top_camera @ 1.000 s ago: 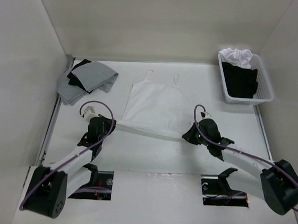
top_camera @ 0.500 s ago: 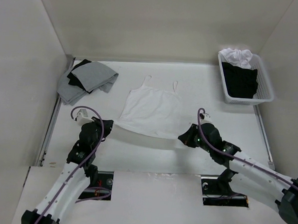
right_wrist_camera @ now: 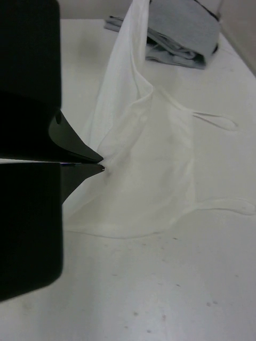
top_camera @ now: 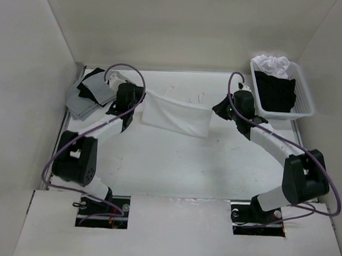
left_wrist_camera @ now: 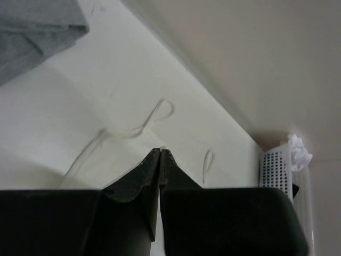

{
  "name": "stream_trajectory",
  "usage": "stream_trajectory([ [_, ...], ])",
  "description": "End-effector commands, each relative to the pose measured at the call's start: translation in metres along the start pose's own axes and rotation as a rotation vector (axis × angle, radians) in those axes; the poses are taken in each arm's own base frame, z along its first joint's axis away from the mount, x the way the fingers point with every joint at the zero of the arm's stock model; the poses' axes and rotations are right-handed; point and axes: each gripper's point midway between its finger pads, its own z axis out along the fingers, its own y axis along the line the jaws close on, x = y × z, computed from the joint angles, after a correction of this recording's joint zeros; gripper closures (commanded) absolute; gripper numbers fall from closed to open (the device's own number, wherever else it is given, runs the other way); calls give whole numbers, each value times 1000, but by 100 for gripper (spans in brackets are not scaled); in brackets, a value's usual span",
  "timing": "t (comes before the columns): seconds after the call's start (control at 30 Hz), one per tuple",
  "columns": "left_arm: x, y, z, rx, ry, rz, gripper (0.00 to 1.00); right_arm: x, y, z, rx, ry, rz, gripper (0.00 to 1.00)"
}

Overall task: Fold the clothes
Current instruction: Fold the tank top

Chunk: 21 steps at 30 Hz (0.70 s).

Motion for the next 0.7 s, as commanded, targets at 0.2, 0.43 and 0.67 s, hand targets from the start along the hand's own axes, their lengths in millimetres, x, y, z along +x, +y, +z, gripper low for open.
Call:
stream_trajectory([
  [0.2, -14, -47, 115, 29, -92, 0, 99, -84, 1, 82, -61, -68, 47, 99],
  [0.43, -19, -54, 156, 27, -131, 20, 86, -109, -6, 140, -48, -76, 99, 90],
  [0.67, -23, -52, 125, 66, -101, 110, 66, -91, -23, 129, 22, -71, 83, 65],
])
